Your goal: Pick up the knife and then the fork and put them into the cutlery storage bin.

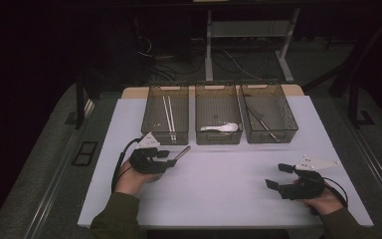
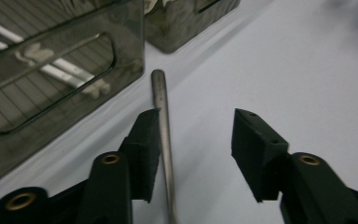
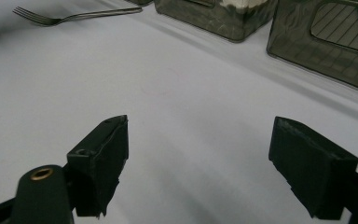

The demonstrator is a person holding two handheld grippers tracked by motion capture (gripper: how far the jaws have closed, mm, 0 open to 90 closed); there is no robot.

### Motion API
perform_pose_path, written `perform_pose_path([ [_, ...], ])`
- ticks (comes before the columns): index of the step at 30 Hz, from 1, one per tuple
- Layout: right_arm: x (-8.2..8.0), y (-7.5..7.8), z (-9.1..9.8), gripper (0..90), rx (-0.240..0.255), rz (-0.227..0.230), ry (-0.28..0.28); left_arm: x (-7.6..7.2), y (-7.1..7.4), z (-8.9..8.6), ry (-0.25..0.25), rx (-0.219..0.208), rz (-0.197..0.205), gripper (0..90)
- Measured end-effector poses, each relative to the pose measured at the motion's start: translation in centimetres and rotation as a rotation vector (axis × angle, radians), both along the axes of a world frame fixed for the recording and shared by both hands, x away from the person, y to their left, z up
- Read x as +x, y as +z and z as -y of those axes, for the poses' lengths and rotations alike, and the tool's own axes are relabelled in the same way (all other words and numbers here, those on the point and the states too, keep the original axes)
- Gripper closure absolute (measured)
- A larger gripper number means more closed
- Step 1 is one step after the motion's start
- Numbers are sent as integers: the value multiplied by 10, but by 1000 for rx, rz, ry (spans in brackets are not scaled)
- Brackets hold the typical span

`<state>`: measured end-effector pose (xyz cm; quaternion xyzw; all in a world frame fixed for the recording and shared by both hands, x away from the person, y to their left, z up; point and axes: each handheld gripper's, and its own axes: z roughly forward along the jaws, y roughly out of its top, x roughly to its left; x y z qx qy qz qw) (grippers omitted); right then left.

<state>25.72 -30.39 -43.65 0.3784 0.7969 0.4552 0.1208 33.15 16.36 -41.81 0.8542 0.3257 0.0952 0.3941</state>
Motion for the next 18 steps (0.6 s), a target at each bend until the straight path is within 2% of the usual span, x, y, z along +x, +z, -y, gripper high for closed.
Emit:
perform_pose_path([
  [2,0,0,0,199,0,0,0,1,-4,0,11,9,-11,595],
  [5,0,0,0,199,-2,3,2,1,-9,0,10,52,-31,641],
  [8,0,0,0,199,-8,6,5,2,-12,-1,9,66,-45,679],
  [13,0,0,-1,199,-10,6,4,1,-17,-5,26,72,-67,723],
  [18,0,0,-1,199,-11,7,8,1,-21,-7,8,80,-77,765],
])
